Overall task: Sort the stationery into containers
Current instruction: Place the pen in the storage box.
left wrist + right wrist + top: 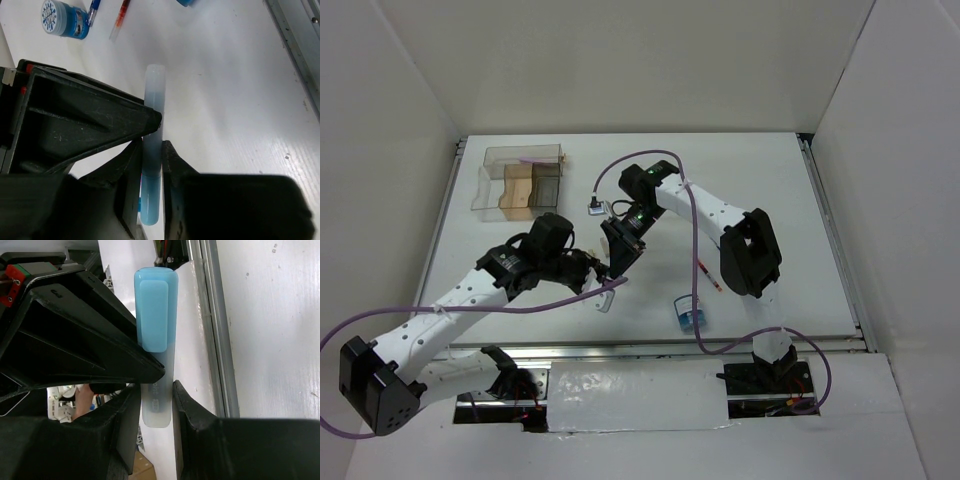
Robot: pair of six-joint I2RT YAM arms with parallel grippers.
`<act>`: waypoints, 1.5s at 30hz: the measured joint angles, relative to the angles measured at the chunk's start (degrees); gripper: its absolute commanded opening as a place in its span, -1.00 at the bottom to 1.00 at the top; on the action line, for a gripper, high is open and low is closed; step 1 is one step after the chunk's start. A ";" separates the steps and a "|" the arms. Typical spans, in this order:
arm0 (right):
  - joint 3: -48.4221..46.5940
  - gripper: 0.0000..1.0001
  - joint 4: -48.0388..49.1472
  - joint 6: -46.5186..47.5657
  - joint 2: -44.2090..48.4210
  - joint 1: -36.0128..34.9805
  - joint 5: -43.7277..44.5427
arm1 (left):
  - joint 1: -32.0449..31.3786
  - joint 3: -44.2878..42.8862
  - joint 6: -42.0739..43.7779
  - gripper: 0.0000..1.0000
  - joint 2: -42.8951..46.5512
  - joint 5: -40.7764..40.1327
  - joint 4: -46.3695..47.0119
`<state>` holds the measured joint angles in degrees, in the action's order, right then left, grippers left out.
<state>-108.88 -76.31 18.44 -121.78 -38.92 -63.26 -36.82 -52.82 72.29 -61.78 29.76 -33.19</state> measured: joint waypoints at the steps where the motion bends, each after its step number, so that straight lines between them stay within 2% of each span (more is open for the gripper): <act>1: 0.00 -0.39 -0.07 -0.04 0.00 0.00 0.04 | -0.11 0.00 -0.50 -0.65 -0.02 -0.15 0.00; 4: 0.00 -0.02 -0.07 -0.42 -0.07 0.09 0.07 | -0.24 0.00 -2.05 -0.80 -0.09 -0.79 0.17; 6: 0.00 0.10 -0.04 -0.59 -0.07 0.55 -0.11 | 0.22 0.00 -2.80 -0.82 -0.04 -1.27 0.22; 9: 0.04 0.13 -0.02 -0.61 -0.07 1.95 -0.11 | 2.97 0.66 -3.19 -0.91 1.07 -1.18 0.70; 12: 0.42 0.13 0.00 -0.87 0.46 5.88 0.39 | 9.03 1.70 -0.31 -0.94 2.75 -0.33 -0.22; 15: 0.68 0.13 0.00 -1.05 1.31 11.78 0.81 | 18.99 1.27 3.32 -0.96 1.84 2.14 -1.70; 18: 2.60 0.11 0.42 -0.83 2.99 21.14 0.90 | 29.33 -3.52 8.55 -0.96 -4.79 5.40 -4.81; 21: 6.56 0.11 0.61 -0.70 5.25 28.22 1.01 | 38.58 -15.02 13.97 -0.96 -17.55 8.37 -7.76; 25: 10.80 0.11 0.17 -0.46 7.45 30.14 1.14 | 44.98 -31.10 19.56 -0.96 -33.29 9.90 -9.27; 30: 12.24 0.10 0.04 0.02 7.61 28.76 1.18 | 47.47 -44.24 22.99 -0.93 -47.56 9.81 -6.05; 40: 12.31 0.07 0.22 0.55 7.39 28.17 1.36 | 47.32 -53.94 17.09 -0.91 -62.16 8.44 9.53; 43: 12.37 0.07 0.20 0.87 6.69 28.04 1.33 | 46.99 -55.67 16.83 -0.84 -64.74 7.67 11.67; 45: 12.37 0.08 0.15 1.07 5.97 27.93 1.33 | 46.88 -55.67 16.92 -0.71 -65.66 7.32 12.85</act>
<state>-96.51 -76.16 19.51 -115.81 -10.98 -61.93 10.07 -108.49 89.21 -127.44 37.08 -20.34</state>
